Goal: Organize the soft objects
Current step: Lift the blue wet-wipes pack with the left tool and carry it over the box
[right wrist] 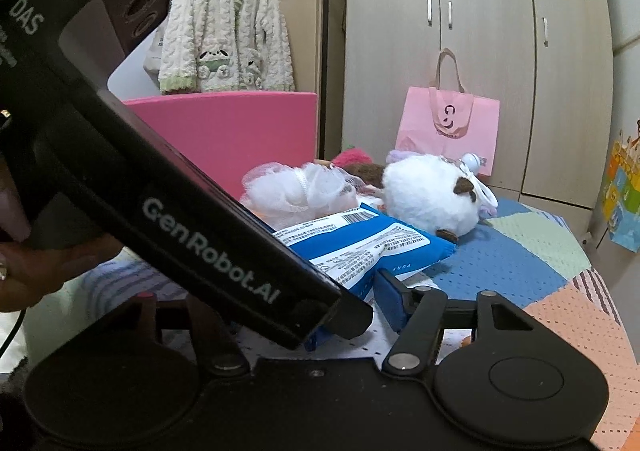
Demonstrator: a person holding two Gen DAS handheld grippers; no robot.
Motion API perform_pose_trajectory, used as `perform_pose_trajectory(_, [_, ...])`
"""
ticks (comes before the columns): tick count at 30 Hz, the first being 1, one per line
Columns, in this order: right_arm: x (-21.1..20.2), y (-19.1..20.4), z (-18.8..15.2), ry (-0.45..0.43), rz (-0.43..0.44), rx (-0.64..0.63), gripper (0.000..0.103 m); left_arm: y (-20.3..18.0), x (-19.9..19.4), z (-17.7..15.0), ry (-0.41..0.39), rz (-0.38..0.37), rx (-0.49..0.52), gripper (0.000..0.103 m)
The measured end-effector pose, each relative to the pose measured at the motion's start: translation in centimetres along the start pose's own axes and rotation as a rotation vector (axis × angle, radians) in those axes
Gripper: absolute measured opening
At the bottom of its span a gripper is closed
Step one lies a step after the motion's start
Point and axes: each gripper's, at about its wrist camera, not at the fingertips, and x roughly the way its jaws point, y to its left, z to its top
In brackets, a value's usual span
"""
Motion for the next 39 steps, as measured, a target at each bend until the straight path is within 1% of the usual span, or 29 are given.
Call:
perform_pose_trajectory(3, [-0.5,0.5,0.5,0.005,0.006,0.004,0.068,-0.2,-0.8,-0.2,0.004,0.006,-0.002,0.063])
perform_pose_trajectory(8, [-1.3,0.9,1.5,0.046,0.034,0.058,0.068,-0.2,-2.4,-0.7,0.006,-0.006,-0.023,0.063])
perform_pose_trajectory(14, [-2.7,2.2,2.3,0.056,0.055,0.046,0.067,-0.1,-4.8,-1.6,0.008,-0.028,-0.064,0.063])
perform_pose_trajectory(24, [-5.5,4.4,4.0,0.137,0.12,0.067,0.067,-0.2,-8.8,-3.0,0.049,-0.064,-0.142,0.063])
perform_pose_trajectory(27, [-6.5,5.2,4.6,0.152,0.145,0.062,0.066,-0.4,-10.3,-3.5,0.049,-0.06,-0.149,0.063])
perform_pose_trajectory(32, [-7.8,7.1,5.7,0.149,0.173,0.018,0.066,-0.3,-12.9,-4.0,0.058,-0.037,-0.17,0.063])
perform_pose_trajectory(36, [-8.2,8.3,7.0,0.182,0.23,0.034,0.066,0.0,-15.1,-4.3,0.084,-0.012,-0.2,0.063])
perform_pose_trajectory(39, [-8.7,9.5,8.0,0.181,0.262,0.02,0.066,0.5,-17.0,-4.4,0.082,0.011,-0.212,0.063])
